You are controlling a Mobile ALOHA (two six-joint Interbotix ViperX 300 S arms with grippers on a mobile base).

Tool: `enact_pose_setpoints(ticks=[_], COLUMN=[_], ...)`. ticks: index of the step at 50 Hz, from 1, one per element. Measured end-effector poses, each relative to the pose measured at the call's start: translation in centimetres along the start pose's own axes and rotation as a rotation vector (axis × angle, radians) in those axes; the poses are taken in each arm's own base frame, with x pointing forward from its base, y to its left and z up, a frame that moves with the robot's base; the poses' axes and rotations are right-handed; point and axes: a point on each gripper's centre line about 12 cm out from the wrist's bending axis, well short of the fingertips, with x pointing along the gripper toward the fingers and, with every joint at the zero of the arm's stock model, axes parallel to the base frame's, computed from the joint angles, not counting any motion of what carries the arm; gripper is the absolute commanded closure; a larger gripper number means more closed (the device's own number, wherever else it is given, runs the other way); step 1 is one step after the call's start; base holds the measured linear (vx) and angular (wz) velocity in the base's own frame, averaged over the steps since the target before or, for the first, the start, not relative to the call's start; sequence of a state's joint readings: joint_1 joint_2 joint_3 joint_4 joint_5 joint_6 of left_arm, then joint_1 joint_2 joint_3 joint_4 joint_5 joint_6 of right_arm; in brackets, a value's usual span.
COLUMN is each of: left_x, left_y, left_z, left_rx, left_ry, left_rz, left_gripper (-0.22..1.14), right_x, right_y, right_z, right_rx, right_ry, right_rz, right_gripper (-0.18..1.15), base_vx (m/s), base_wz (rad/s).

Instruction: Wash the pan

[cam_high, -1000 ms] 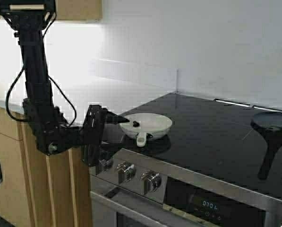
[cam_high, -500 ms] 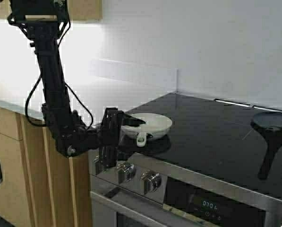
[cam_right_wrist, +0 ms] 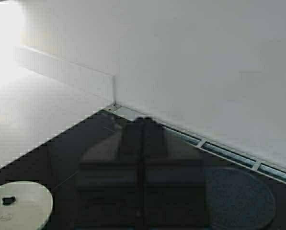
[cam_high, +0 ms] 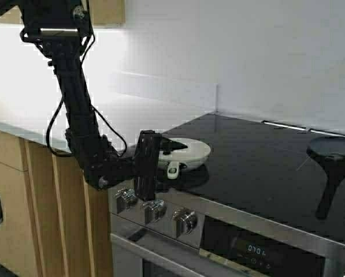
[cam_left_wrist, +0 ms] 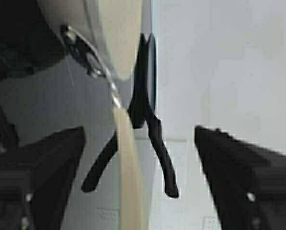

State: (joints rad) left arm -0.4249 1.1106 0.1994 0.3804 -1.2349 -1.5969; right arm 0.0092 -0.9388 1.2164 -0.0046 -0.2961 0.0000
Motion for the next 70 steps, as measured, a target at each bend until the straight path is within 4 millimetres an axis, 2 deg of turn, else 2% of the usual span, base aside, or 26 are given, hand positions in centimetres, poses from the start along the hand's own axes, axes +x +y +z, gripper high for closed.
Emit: enact_pose_setpoints(ticks=[16, 22, 24, 28, 35, 38, 45, 62, 70], left_x=[0.9, 0.9, 0.9, 0.9, 1.1, 1.1, 1.2, 0.1, -1.0], left_y=[-0.3, -0.2, 0.0, 0.6, 1.1, 1.1, 0.8, 1.0, 0.2], left_z=[0.4, 0.4, 0.4, 0.4, 0.4, 0.2, -0.1, -0.4, -0.8], left_rx=[0.0, -0.029, -0.05, -0.103, -0.17, -0.176, -0.176, -0.192, -0.203], left_ry=[-0.005, -0.014, -0.015, -0.015, -0.009, -0.005, 0.003, -0.001, 0.006], left_rz=[0.0, 0.001, 0.004, 0.008, -0.002, -0.005, -0.024, -0.038, -0.059], left_gripper=[-0.08, -0.01, 0.06, 0.32, 0.9, 1.02, 0.85, 0.89, 0.89], right_x=[0.0, 0.0, 0.0, 0.0, 0.0, 0.0, 0.0, 0.0, 0.0], right_y=[0.0, 0.0, 0.0, 0.0, 0.0, 0.0, 0.0, 0.0, 0.0], right_z=[0.0, 0.0, 0.0, 0.0, 0.0, 0.0, 0.0, 0.0, 0.0], right_rx=[0.0, 0.0, 0.0, 0.0, 0.0, 0.0, 0.0, 0.0, 0.0], right_ry=[0.002, 0.0, 0.002, 0.0, 0.0, 0.0, 0.0, 0.002, 0.002], right_rz=[0.0, 0.0, 0.0, -0.002, 0.0, 0.0, 0.0, 0.0, 0.0], right_gripper=[0.91, 0.91, 0.91, 0.91, 0.91, 0.91, 0.91, 0.91, 0.91], base_vx=[0.0, 0.0, 0.0, 0.0, 0.0, 0.0, 0.0, 0.0, 0.0], base_wz=[0.0, 0.0, 0.0, 0.0, 0.0, 0.0, 0.0, 0.0, 0.01])
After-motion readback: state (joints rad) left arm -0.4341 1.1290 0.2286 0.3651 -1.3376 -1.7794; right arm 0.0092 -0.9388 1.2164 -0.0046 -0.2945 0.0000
